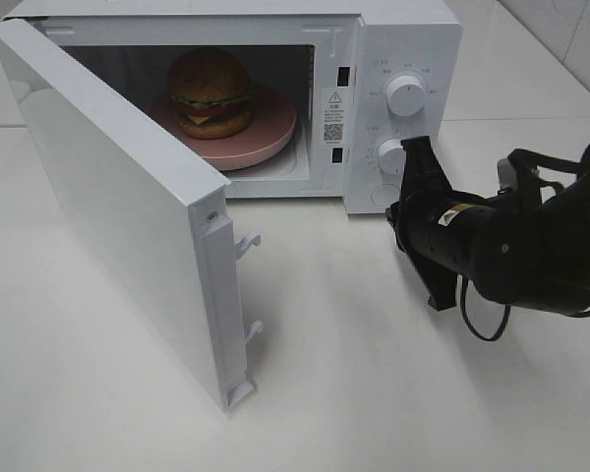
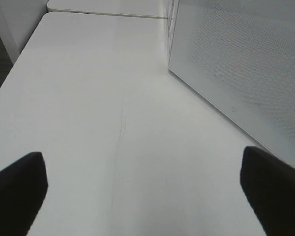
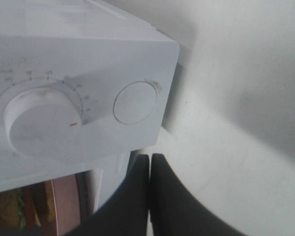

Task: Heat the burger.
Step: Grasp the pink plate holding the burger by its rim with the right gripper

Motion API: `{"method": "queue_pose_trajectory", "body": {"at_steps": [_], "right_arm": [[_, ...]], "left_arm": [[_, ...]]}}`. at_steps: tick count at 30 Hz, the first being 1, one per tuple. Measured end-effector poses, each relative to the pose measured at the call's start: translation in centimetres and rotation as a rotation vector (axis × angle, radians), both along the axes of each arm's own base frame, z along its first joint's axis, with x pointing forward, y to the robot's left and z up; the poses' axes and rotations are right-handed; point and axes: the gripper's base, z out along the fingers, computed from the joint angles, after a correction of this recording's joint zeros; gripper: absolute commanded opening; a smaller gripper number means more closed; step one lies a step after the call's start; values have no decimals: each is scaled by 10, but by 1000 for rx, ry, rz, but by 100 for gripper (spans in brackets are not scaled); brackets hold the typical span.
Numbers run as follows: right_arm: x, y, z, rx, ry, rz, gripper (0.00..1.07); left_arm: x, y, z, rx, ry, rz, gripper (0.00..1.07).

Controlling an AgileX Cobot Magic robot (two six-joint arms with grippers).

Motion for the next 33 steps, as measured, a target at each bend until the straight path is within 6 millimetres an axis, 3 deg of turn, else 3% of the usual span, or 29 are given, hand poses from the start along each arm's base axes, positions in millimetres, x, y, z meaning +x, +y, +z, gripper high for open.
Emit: {"method": "queue_pose_trajectory", "body": {"at_steps": [5,6,16,18,20,23,26,29,31,33], "right_arm": [[-11,1,19,-146,33,175,0],[-16,3,26,-222,53,277,0],[-43,8,49,-462,126,705,0],[-43,9,51,-478,130,741,0],[-45,17,62,-562,148,939,0],[-44,22,71,-627,162,1073,0],[-44,23,74,-655,167,1121,0],[-42,25,83,-759,165,1261,1],[-40,26,97,-918,141,1478,2],[-40,26,100,-965,132,1545,2]], "left_arm": [[0,0,0,0,0,0,101],[0,0,0,0,0,0,101],[0,0,0,0,0,0,101],[0,0,0,0,0,0,101],[0,0,0,0,0,0,101],[0,0,0,0,0,0,101],[0,0,0,0,0,0,101],[0,0,0,0,0,0,101],[0,0,0,0,0,0,101],[0,0,0,0,0,0,101]]}}
